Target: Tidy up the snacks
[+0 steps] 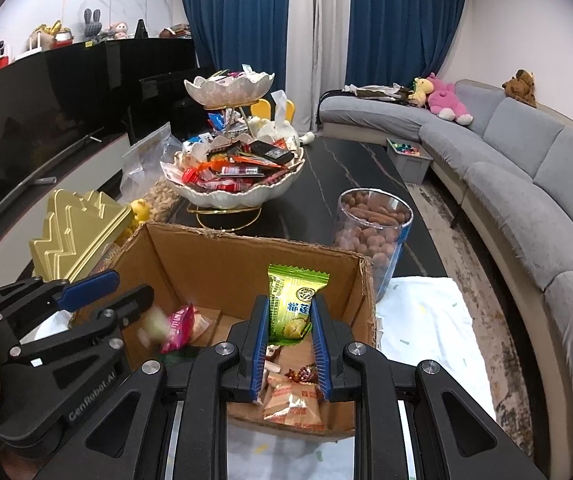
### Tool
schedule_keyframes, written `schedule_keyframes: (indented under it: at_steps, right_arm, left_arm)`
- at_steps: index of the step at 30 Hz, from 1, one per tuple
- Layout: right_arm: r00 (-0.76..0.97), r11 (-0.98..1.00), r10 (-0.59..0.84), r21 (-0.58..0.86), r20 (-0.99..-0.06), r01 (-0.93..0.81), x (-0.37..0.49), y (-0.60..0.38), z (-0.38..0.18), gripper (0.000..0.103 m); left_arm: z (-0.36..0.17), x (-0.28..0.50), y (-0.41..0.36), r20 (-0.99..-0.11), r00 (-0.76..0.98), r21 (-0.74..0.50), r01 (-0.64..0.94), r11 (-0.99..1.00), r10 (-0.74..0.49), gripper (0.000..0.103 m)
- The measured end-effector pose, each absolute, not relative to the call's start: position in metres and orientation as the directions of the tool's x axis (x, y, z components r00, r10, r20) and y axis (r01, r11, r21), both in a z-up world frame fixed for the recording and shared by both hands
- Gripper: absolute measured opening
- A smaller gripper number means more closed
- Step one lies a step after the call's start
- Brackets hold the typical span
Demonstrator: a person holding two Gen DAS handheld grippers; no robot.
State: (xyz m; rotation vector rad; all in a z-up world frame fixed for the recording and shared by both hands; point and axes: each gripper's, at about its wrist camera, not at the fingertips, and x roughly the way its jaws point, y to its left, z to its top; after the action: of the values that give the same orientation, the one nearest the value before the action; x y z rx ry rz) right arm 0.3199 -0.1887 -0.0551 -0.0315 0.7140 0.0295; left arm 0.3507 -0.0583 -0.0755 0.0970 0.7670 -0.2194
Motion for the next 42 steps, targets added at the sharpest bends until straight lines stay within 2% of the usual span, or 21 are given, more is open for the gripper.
schedule_keyframes:
  at_steps: [2, 4, 5, 7, 9, 18, 28, 38, 42]
  right_arm:
    - [0.757, 0.999, 0.011, -0.027, -0.654, -0.038, 0.320, -0.188, -0.054, 0.030]
    - [0.762, 0.999, 0.000, -0.037, -0.647, -0.031, 0.318, -0.188, -0.052, 0.043]
    - [0.767, 0.999, -0.002, -0.038, -0.641, -0.028, 0.317, -0.189, -0.050, 0.046]
    - [0.774, 0.999, -0.013, -0.043, -0.633, -0.018, 0.314, -0.190, -0.047, 0.060]
    - [0.779, 0.999, -0.018, -0.041, -0.626, -0.010, 0.310, -0.192, -0.044, 0.069]
    - [0.797, 0.999, -0.036, -0.033, -0.603, 0.020, 0.289, -0.200, -0.024, 0.081]
    - [0.819, 0.999, -0.046, -0.026, -0.573, 0.037, 0.251, -0.206, -0.001, 0.085]
    - [0.826, 0.999, -0.045, -0.028, -0.561, 0.035, 0.208, -0.209, 0.010, 0.085]
    - [0.828, 0.999, -0.052, -0.032, -0.559, 0.041, 0.187, -0.210, 0.015, 0.090]
  left_arm:
    - [-0.075, 0.350, -0.057, -0.694, 0.703, 0.011, 0.225, 0.974, -0.154, 0.051]
    - [-0.073, 0.348, -0.055, -0.690, 0.709, 0.017, 0.218, 0.976, -0.146, 0.060]
    - [-0.072, 0.347, -0.055, -0.688, 0.712, 0.024, 0.214, 0.977, -0.140, 0.061]
    - [-0.069, 0.345, -0.054, -0.683, 0.719, 0.035, 0.206, 0.978, -0.127, 0.067]
    - [-0.066, 0.343, -0.052, -0.681, 0.723, 0.038, 0.195, 0.980, -0.118, 0.071]
    - [-0.043, 0.320, -0.045, -0.651, 0.754, 0.058, 0.166, 0.984, -0.089, 0.087]
    - [-0.017, 0.276, -0.041, -0.621, 0.782, 0.080, 0.135, 0.988, -0.056, 0.100]
    - [-0.004, 0.230, -0.040, -0.619, 0.783, 0.082, 0.140, 0.987, -0.060, 0.103]
    - [-0.001, 0.213, -0.039, -0.619, 0.783, 0.084, 0.145, 0.986, -0.062, 0.103]
